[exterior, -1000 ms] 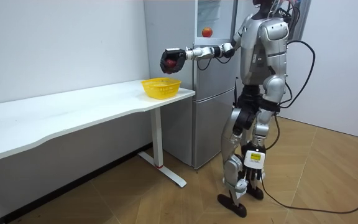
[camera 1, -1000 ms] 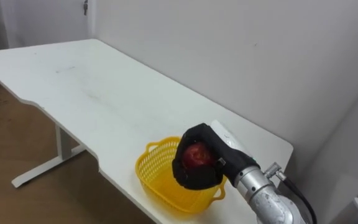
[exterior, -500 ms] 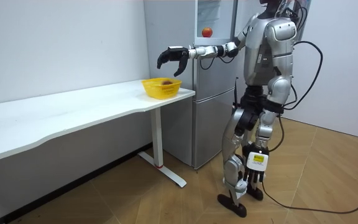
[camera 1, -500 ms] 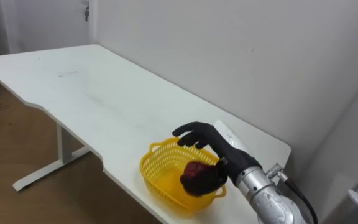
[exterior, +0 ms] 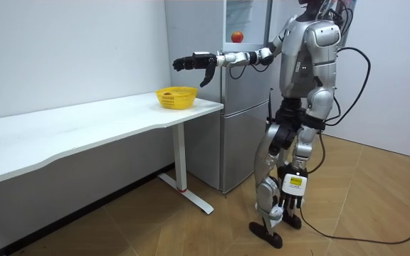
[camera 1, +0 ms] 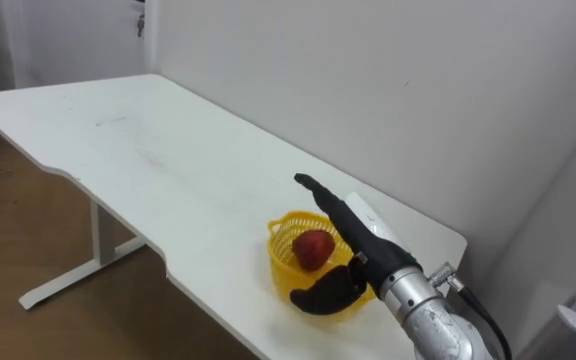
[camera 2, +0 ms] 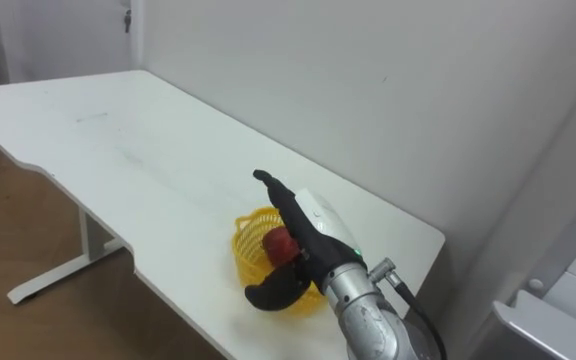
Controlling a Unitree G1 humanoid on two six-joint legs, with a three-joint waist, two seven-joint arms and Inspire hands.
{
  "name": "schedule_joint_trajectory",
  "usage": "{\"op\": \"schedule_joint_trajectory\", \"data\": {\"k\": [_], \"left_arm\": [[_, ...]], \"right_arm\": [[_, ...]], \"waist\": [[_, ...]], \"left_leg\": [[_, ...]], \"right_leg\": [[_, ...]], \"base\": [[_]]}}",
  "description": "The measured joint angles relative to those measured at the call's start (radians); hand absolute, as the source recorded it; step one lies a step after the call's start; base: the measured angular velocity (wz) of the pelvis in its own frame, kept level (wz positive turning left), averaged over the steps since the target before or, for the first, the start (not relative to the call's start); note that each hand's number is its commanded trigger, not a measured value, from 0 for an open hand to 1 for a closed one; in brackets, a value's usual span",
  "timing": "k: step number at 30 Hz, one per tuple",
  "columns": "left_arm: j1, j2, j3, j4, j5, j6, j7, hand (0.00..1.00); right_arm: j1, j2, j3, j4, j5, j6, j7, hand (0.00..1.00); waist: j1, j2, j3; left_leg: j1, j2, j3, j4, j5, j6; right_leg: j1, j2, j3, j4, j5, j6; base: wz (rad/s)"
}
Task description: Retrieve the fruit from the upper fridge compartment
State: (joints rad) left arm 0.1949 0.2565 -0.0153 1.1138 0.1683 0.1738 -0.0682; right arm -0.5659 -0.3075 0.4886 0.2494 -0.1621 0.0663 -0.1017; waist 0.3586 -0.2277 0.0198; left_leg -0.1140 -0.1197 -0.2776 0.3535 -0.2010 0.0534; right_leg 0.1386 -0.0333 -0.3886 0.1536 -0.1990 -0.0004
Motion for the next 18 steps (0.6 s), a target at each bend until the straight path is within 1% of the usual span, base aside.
{"op": "schedule_joint_trajectory", "data": {"k": [18], "left_arm": [[0.006,0.000,-0.001,-0.001,0.000,0.000,0.000,0.00]], "right_arm": [[0.000,0.000,0.000,0.000,-0.001,0.000,0.000,0.00]], "waist": [[-0.003,0.000,0.0001]], "left_leg": [[0.002,0.000,0.000,0.002,0.000,0.000]], "right_leg": [[0.003,0.000,0.000,0.000,0.000,0.000]], "base": [[0.00]]}}
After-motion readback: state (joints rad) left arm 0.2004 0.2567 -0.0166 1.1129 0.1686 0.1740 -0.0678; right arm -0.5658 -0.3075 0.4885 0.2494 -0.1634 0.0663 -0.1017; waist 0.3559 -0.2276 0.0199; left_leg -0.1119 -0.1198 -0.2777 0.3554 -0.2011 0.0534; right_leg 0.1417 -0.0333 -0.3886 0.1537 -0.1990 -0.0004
